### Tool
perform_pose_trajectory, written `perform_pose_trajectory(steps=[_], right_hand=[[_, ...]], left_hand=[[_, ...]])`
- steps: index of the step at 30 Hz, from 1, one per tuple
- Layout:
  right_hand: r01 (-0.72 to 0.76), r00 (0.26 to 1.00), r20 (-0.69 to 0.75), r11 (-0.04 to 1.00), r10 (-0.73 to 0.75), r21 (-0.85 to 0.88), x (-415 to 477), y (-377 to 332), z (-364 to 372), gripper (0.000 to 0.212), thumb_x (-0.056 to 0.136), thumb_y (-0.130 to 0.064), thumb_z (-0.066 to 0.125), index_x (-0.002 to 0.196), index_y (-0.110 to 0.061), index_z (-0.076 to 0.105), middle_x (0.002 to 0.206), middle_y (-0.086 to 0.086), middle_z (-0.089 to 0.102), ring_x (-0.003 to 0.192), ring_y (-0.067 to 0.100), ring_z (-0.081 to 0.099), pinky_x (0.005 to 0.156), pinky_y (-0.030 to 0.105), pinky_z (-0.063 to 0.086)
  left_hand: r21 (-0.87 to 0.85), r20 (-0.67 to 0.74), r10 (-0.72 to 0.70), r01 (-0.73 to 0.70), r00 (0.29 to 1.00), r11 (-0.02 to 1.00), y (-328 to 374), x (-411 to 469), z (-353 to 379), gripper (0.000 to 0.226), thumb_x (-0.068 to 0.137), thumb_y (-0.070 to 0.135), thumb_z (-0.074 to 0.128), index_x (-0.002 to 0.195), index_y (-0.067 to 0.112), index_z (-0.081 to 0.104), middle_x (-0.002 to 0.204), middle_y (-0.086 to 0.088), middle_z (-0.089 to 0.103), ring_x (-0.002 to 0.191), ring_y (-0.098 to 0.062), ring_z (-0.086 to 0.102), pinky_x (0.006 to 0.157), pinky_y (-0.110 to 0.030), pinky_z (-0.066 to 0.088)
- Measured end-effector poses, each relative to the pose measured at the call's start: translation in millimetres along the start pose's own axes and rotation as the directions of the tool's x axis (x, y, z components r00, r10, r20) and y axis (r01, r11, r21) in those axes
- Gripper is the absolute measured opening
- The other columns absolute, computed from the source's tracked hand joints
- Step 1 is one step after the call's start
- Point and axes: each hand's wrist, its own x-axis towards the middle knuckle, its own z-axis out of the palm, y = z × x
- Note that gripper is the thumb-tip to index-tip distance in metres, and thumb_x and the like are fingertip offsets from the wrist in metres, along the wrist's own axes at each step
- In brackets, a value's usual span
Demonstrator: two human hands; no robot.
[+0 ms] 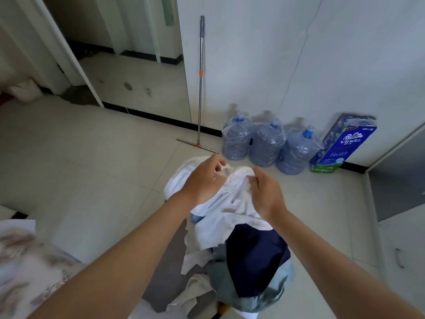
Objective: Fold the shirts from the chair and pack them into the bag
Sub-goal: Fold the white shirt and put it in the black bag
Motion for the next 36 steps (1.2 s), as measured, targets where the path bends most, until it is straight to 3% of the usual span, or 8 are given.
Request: perform_pose_trajectory(steps=[3,6,9,11,15,25,31,36], right_hand=[[0.036,0.999,0.0,0.998,-0.036,0.055,12.8,-32.3,6.9,0.018,0.103,-0.018,0.041,0.095,-0.008,0.054,0.083,0.005,0.064,0.079,0.023,0.059,0.071,0.038,0.045],[0.059,0.989,0.129,0.995,-0.07,0.087,13.6,-39.6,14.3,0.018,0.098,-0.03,0.055,0.108,-0.015,0.056,0.1,0.0,0.066,0.093,0.018,0.061,0.074,0.029,0.042],[0.126,0.935,0.352,0.973,-0.051,-0.194,13.2,-21.2,17.7,0.079,0.075,-0.053,0.075,0.142,-0.032,0.039,0.144,-0.004,0.042,0.131,0.018,0.04,0.106,0.032,0.033],[0.214,0.899,0.436,0.905,-0.036,-0.367,13.0,-17.4,25.1,0.085,0.078,-0.057,0.071,0.15,-0.031,0.034,0.161,-0.002,0.02,0.149,0.021,0.017,0.119,0.044,0.016],[0.142,0.921,0.374,0.987,-0.104,-0.074,12.7,-65.1,40.2,0.03,0.089,-0.015,0.059,0.115,-0.028,0.062,0.114,-0.003,0.068,0.108,0.023,0.061,0.091,0.037,0.046],[0.393,0.765,0.525,0.916,-0.373,0.077,-60.5,-283.2,127.1,0.005,0.091,-0.022,0.054,0.088,-0.025,0.057,0.075,-0.003,0.062,0.063,0.015,0.057,0.056,0.032,0.044],[0.46,0.642,0.631,0.877,-0.435,0.136,-192.1,-380.5,238.2,0.012,0.089,-0.023,0.055,0.1,-0.023,0.059,0.087,-0.003,0.064,0.079,0.021,0.061,0.066,0.033,0.047],[0.529,0.458,0.818,0.846,-0.348,0.064,-307.1,-394.7,342.3,0.019,0.091,-0.024,0.055,0.105,-0.014,0.06,0.099,0.006,0.065,0.098,0.029,0.063,0.072,0.029,0.045]], left_hand=[[0.115,0.128,0.02,-0.034,0.992,0.993,2.6,-8.9,3.7,0.038,0.086,0.037,0.062,0.12,0.043,0.047,0.113,0.015,0.057,0.105,-0.007,0.056,0.082,-0.015,0.042],[0.157,-0.033,-0.016,0.021,0.999,0.987,2.0,-11.4,1.4,0.013,0.099,0.02,0.052,0.092,0.03,0.055,0.088,0.003,0.067,0.074,-0.008,0.058,0.06,-0.008,0.035],[0.158,-0.116,0.017,0.002,0.993,0.988,-3.4,-22.7,-23.4,0.031,0.091,-0.003,0.043,0.107,0.016,0.063,0.099,0.0,0.068,0.08,-0.009,0.055,0.065,-0.006,0.036],[0.139,-0.119,0.037,-0.02,0.992,0.99,-2.6,-35.8,-43.8,0.042,0.083,-0.01,0.04,0.106,0.014,0.065,0.095,0.003,0.068,0.082,-0.007,0.056,0.066,-0.006,0.039],[0.163,-0.175,0.044,-0.015,0.984,0.987,6.2,-71.9,-92.9,0.04,0.083,-0.01,0.041,0.09,0.026,0.058,0.077,0.017,0.059,0.07,0.006,0.053,0.059,-0.008,0.036],[0.361,-0.434,-0.161,0.334,0.887,0.871,-34.1,-256.1,-271.4,0.006,0.09,0.014,0.06,0.086,0.017,0.06,0.081,-0.002,0.062,0.076,-0.022,0.056,0.066,-0.034,0.045],[0.257,-0.584,-0.323,0.547,0.745,0.797,-98.0,-444.7,-318.3,0.007,0.083,0.016,0.07,0.088,0.015,0.065,0.081,-0.001,0.064,0.078,-0.024,0.06,0.067,-0.031,0.044],[0.133,-0.49,-0.575,0.709,0.655,0.693,-171.0,-583.7,-304.4,0.031,0.082,0.025,0.074,0.112,0.027,0.067,0.111,0.007,0.065,0.102,-0.016,0.061,0.086,-0.029,0.048]])
